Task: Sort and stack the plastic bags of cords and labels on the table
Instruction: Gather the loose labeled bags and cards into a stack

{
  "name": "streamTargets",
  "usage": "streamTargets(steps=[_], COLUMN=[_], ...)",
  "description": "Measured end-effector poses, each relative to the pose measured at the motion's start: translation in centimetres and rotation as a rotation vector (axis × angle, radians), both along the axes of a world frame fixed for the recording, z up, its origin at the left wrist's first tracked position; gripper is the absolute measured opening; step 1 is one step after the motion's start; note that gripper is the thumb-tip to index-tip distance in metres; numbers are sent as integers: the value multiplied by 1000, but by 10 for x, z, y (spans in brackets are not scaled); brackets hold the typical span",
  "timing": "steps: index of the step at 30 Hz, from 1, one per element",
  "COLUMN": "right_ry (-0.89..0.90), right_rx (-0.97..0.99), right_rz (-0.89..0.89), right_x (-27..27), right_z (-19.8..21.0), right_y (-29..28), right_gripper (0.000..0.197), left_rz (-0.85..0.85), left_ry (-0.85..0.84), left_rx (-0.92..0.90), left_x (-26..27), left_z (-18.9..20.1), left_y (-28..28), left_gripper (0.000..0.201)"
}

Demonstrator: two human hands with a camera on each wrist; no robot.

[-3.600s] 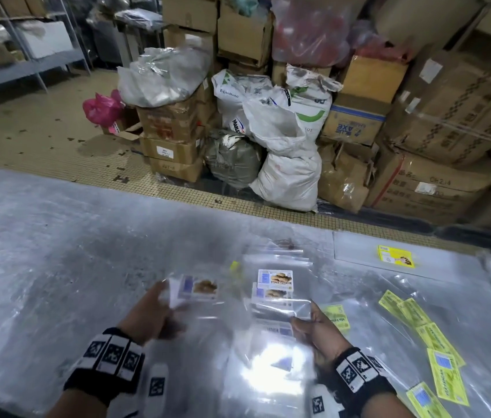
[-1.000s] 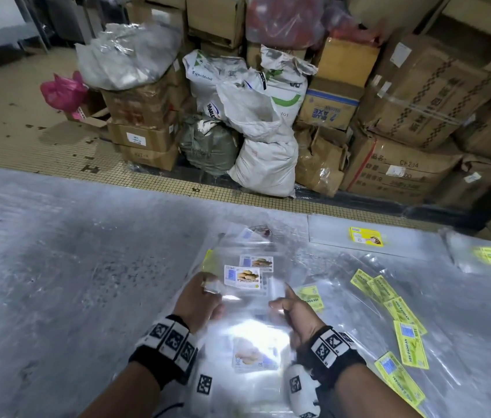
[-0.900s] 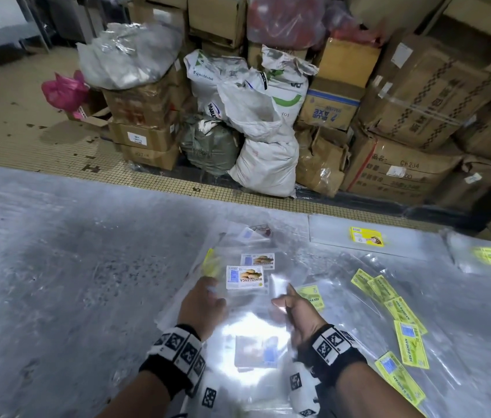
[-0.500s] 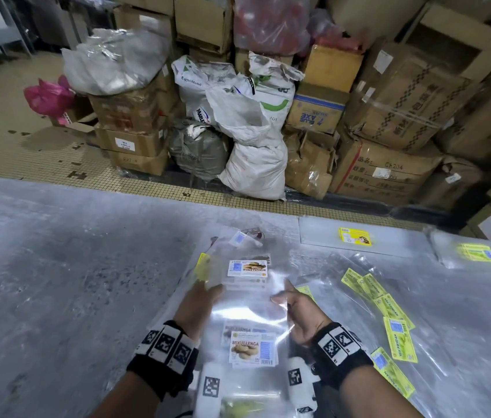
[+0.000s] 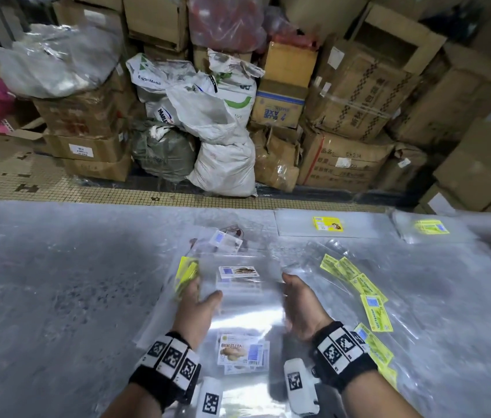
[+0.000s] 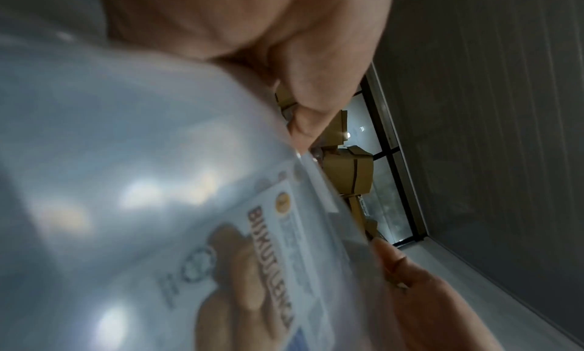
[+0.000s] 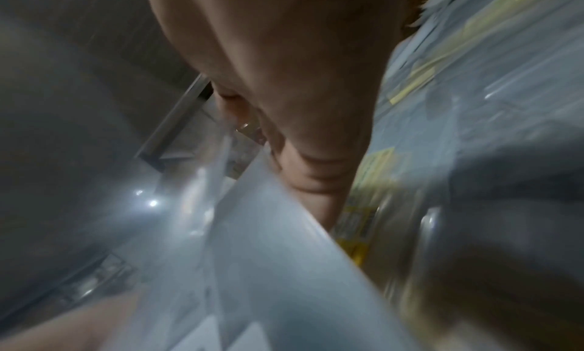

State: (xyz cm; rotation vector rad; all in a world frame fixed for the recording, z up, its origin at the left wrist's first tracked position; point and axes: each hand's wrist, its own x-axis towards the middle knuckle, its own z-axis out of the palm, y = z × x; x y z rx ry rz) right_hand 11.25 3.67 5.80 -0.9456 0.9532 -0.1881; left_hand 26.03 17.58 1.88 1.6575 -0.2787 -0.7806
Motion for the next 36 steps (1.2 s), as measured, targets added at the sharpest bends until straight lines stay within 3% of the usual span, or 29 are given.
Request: streamTargets(steps=[4,7,9,11,14,17,20,21,23,25,29,31,34,36], right_ry=[112,87,40,-28,-97,-83,-99,-120,-164,-203,-285,-331,-364,-312], right_rx=[-193,-169,-142,-85,20,-21,-121,-187,-282,-301,-277,-267,-224,-236], right_rz=[23,-27,-38,-23,-8,2,-125,-150,-188,-239,-426,-540,-720,-807], right_x=[-9,-15,-19,-27,-34,-44,-60,-68,-86,-112,-177,-215,-271,-305], right_z=[-13,-19,-14,-9,1,5,3,5,10,13,16,13,11,9], right_y=[1,2,4,2,-2,-7,-18,-23,-33,-49,-84,-102,-128,-145], right_gripper=[8,46,60,63,39,52,78,78,66,70,66,51,43,43], left_rz=[-32,-111,-150,-191,-276,-360,-410,-438,-517,-613,-816,-817,-765,-738], left_ry=[165,240,259,284,203,188,193,215,263,335,364,452,697,798], left_rx=[-126,-199,-243,-266,-270,-286,-304,-308,-294,-295,-286,-347,-431,-569], left_x=[-8,-11,-13,-13,-12,-18,-33,-39,-54,-72,-128,-163,-214,-253], left_z=[-4,1,4,10,19,27,44,47,56,56,57,61,53,43], left_y=[-3,1,2,1,-2,-12,-28,-34,-46,-58,-90,-103,-135,-155], left_gripper=[66,69,69,77,78,81,82,81,81,81,57,59,43,63])
